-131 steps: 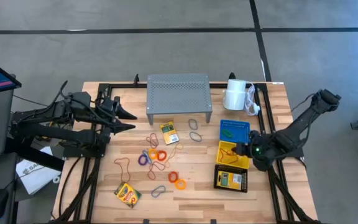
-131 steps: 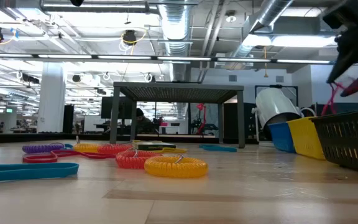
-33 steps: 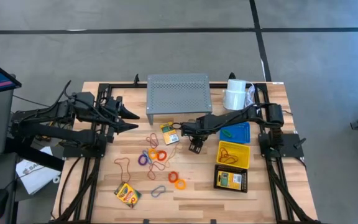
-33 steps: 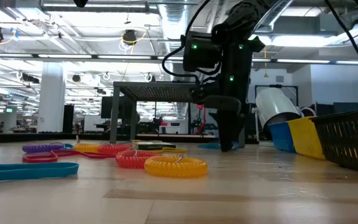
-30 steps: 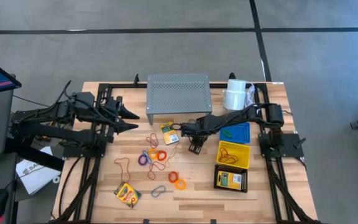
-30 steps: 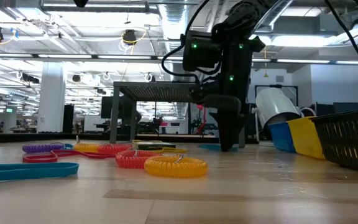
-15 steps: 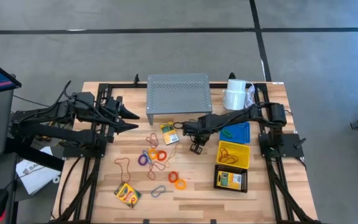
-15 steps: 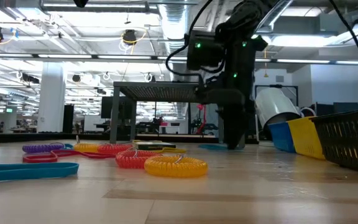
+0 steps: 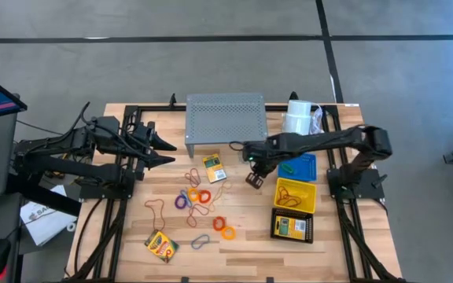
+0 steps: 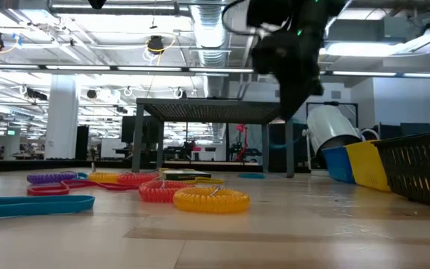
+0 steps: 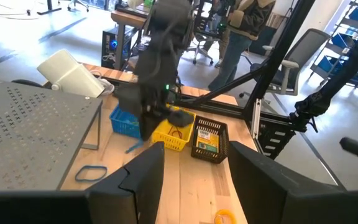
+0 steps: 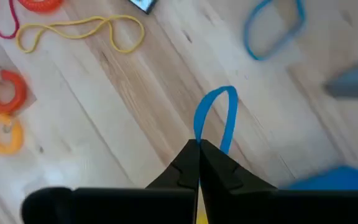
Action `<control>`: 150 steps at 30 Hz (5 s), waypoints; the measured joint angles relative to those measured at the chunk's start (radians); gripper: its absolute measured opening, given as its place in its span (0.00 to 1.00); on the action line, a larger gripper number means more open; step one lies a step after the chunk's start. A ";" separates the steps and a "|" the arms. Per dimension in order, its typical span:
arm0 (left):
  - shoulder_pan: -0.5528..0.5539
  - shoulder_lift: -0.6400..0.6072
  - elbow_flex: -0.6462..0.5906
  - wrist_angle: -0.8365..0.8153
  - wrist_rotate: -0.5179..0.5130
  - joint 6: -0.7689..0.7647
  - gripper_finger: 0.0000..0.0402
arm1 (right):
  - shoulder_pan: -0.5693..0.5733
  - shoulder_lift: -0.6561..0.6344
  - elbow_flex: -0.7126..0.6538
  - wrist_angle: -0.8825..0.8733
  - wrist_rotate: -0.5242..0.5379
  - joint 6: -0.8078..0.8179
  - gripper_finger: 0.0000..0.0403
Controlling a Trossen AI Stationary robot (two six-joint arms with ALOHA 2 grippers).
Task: Pick & Place Office Desk Supplies
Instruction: Put the blue rubber band into the yellow basket
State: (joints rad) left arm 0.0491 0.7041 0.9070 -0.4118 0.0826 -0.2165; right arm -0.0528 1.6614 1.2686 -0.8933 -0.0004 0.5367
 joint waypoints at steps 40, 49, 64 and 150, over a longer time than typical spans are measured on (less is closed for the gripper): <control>0.000 0.000 0.000 -0.031 0.000 0.002 0.43 | 0.437 -0.470 -0.475 -0.059 0.080 0.824 0.13; 0.000 0.000 0.000 -0.034 0.000 0.002 0.43 | 0.437 -0.470 -0.475 -0.072 0.080 0.852 0.41; 0.000 0.000 0.000 -0.034 0.000 0.000 0.43 | 0.451 -0.467 -0.577 0.137 0.148 1.038 0.52; 0.000 0.000 0.000 -0.037 -0.001 0.002 0.43 | -0.068 0.242 0.053 0.202 0.076 -0.430 0.39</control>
State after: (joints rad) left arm 0.0490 0.7043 0.9070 -0.4492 0.0814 -0.2142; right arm -0.1207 1.9030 1.3213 -0.6911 0.0753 0.1066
